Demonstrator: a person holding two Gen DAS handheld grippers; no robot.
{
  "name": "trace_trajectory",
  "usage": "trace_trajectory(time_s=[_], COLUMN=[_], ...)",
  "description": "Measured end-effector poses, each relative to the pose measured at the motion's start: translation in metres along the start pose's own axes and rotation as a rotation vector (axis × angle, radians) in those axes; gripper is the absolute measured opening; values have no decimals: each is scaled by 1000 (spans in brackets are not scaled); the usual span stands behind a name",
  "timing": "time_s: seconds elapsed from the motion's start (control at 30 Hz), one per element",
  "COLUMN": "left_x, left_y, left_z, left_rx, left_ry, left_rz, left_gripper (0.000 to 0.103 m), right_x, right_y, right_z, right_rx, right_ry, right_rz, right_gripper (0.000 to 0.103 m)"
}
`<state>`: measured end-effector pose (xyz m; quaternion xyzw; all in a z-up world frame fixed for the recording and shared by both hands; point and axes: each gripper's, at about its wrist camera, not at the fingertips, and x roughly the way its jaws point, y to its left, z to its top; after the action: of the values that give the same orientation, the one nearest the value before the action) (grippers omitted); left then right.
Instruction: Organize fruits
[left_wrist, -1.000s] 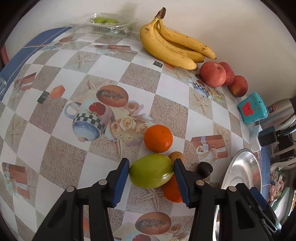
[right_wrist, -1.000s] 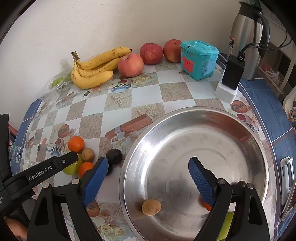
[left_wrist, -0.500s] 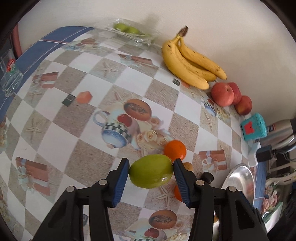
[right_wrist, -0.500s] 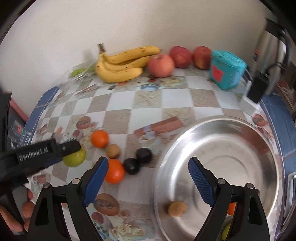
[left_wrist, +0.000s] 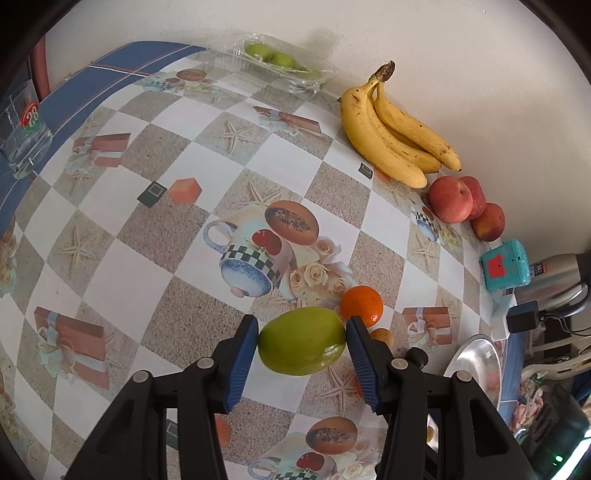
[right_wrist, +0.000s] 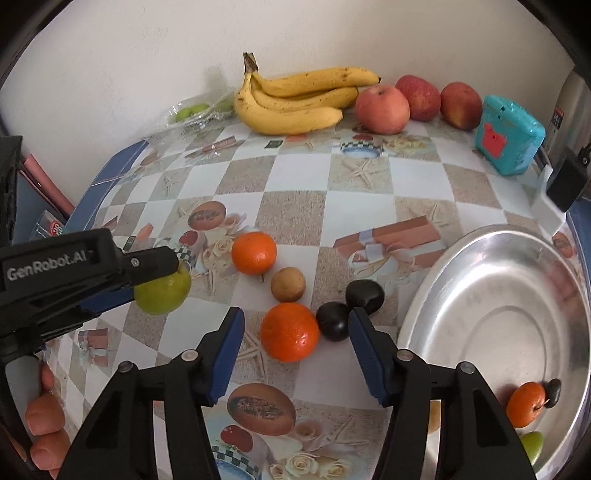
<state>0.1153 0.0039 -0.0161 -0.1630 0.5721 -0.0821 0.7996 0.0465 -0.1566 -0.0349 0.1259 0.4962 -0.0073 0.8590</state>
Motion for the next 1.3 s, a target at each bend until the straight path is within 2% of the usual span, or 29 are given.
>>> trace_trajectory(time_s=[0.07, 0.4, 0.67, 0.8, 0.87, 1.0, 1.07, 1.3], left_x=[0, 3, 4, 7, 7, 7, 7, 6], left_y=[1, 3, 4, 5, 5, 5, 5, 5], left_z=[1, 2, 2, 1, 1, 1, 1, 2], left_rx=[-3, -14, -16, -18, -18, -15, -14, -13], left_ry=[1, 16, 24, 32, 32, 31, 32, 29], left_rz=[-4, -21, -25, -21, -21, -19, -17, -14], left_gripper=[52, 52, 52, 52, 52, 52, 52, 52], right_x=[5, 9, 19, 21, 21, 22, 21, 21], right_y=[-1, -13, -15, -15, -14, -13, -13, -12], right_z=[-1, -5, -9, -8, -7, -7, -6, -7], right_rx=[16, 125, 168, 185, 191, 196, 204, 203], right_ry=[20, 64, 110, 105, 102, 98, 91, 87], right_rz=[2, 32, 54, 57, 68, 75, 89, 98], right_gripper=[54, 53, 53, 53, 47, 44, 39, 37])
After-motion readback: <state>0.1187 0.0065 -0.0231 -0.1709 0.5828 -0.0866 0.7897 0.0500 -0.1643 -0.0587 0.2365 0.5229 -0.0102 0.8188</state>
